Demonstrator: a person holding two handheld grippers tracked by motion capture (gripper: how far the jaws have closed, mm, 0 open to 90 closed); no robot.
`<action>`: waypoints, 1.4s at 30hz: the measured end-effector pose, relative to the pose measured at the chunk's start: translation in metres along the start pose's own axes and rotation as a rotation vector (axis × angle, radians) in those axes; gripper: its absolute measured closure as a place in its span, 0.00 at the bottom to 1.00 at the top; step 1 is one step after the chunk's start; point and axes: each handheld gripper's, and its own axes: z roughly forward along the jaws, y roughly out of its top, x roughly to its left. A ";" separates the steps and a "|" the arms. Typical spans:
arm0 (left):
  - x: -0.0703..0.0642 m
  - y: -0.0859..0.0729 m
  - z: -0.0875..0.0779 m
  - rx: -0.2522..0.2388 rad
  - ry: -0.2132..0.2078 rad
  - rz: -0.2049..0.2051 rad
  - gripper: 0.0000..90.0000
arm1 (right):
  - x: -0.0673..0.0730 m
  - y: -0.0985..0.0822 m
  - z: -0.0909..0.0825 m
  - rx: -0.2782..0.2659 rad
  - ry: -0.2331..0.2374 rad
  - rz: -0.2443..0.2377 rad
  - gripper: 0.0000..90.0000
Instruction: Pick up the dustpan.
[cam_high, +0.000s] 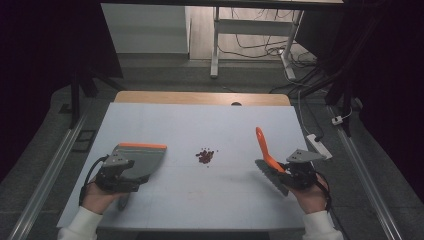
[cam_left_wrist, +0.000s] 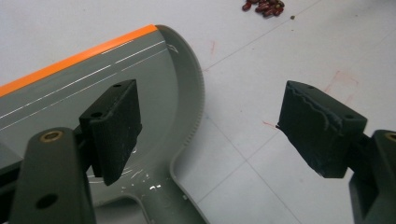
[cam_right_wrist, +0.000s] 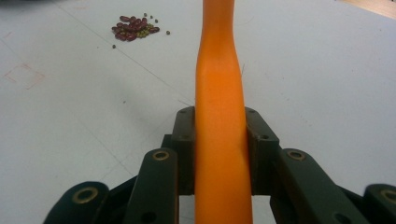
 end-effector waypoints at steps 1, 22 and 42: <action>-0.002 0.001 -0.001 0.000 -0.001 0.005 0.24 | 0.000 0.000 0.000 0.000 0.000 0.003 0.78; -0.023 0.036 -0.026 0.033 0.040 -0.069 0.22 | -0.001 0.003 -0.005 -0.036 0.024 0.000 0.78; -0.020 0.004 -0.017 0.103 0.090 -0.207 0.20 | 0.003 0.003 0.000 -0.015 0.027 -0.013 0.78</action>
